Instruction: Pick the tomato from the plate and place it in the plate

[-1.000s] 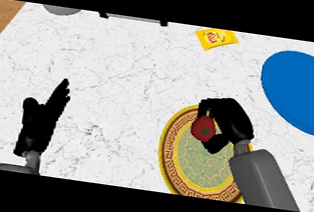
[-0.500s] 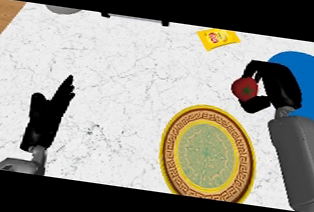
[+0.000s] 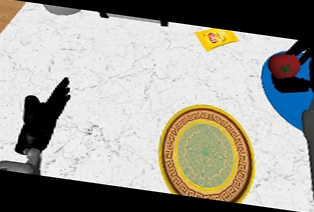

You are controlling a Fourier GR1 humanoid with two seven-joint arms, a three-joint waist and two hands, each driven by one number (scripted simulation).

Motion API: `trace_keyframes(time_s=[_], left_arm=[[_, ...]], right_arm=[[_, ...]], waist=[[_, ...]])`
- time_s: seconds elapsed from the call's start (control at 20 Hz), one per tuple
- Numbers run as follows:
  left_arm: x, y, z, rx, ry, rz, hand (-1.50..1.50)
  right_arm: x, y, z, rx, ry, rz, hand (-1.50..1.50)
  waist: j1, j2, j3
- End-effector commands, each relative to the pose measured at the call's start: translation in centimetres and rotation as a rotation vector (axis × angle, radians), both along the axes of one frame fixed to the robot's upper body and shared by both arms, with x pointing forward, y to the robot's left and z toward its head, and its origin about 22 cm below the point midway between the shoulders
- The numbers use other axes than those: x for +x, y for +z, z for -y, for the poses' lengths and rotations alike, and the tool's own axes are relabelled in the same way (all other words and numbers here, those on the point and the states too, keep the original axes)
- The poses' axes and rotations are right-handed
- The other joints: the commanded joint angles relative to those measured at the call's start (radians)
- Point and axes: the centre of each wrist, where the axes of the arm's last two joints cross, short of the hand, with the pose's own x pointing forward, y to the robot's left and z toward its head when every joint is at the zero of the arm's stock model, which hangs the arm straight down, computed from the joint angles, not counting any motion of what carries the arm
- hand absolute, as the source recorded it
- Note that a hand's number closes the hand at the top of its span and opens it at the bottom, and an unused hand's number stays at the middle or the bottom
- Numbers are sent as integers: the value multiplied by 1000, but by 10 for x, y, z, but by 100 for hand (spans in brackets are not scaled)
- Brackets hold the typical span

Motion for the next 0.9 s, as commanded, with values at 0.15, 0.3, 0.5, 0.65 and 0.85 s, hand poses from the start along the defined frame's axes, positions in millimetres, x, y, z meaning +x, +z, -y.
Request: trace_keyframes(time_s=[0.15, 0.3, 0.5, 0.65, 0.85], left_arm=[[-2, 2, -5, 5, -15, -4, 0], [12, 13, -2, 10, -18, 9, 0], [9, 5, 0, -18, -22, 15, 0], [9, -6, 19, -5, -23, -4, 0], [21, 9, 6, -7, -45, 13, 0]], right_arm=[[1, -2, 49, 50, -143, -10, 150], [19, 17, 79, 63, -167, -33, 150], [25, -5, 85, 51, -189, -78, 150], [27, -4, 101, 25, -210, -116, 150], [13, -26, 124, 46, -211, -218, 150]], waist=[[4, 2, 0], [14, 6, 1], [17, 7, 1], [29, 13, 2], [41, 19, 3]])
